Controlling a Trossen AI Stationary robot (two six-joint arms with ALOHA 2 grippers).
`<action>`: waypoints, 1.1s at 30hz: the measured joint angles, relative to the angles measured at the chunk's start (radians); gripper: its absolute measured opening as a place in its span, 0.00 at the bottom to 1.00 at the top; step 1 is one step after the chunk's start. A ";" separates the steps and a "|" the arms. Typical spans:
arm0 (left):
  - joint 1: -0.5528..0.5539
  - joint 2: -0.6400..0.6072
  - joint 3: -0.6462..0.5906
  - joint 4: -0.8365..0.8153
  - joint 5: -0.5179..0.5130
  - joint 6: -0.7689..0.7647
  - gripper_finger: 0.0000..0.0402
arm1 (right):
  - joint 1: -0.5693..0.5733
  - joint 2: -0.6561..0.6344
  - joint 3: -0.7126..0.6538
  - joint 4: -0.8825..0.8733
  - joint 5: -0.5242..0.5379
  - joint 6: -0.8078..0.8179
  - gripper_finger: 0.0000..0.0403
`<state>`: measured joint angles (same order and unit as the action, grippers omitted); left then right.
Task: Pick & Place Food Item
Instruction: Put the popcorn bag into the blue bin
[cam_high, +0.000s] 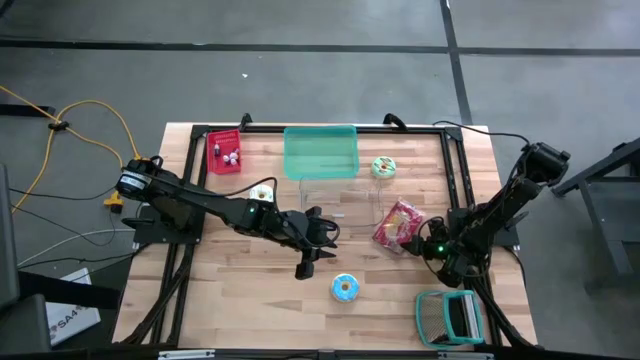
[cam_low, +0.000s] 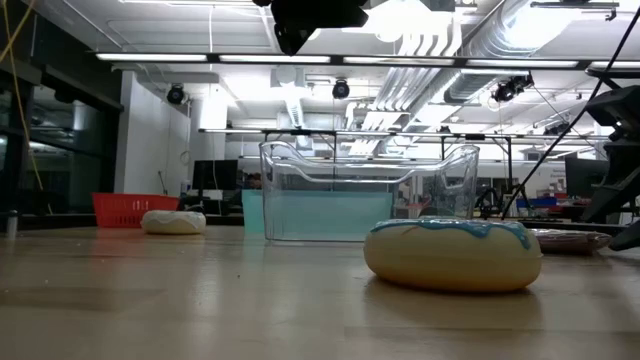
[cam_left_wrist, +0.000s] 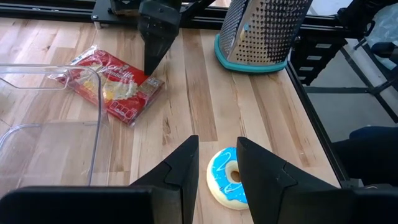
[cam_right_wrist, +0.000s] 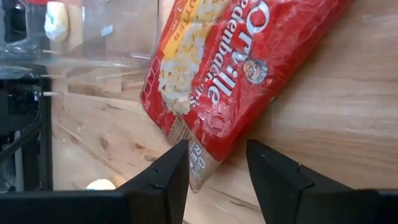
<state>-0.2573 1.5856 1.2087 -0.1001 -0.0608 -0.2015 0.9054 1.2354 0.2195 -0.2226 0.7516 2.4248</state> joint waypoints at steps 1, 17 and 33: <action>0.000 0.000 0.000 0.000 0.000 0.000 0.26 | -0.003 0.000 0.000 0.000 -0.003 -0.001 0.37; 0.000 0.000 0.000 0.000 0.000 0.000 0.26 | -0.076 0.000 0.000 -0.005 -0.029 -0.017 0.37; 0.000 0.000 0.000 0.000 0.000 0.000 0.26 | -0.142 0.000 0.000 -0.002 -0.024 -0.020 0.37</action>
<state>-0.2573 1.5856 1.2087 -0.1001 -0.0608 -0.2012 0.7631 1.2350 0.2199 -0.2241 0.7273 2.4046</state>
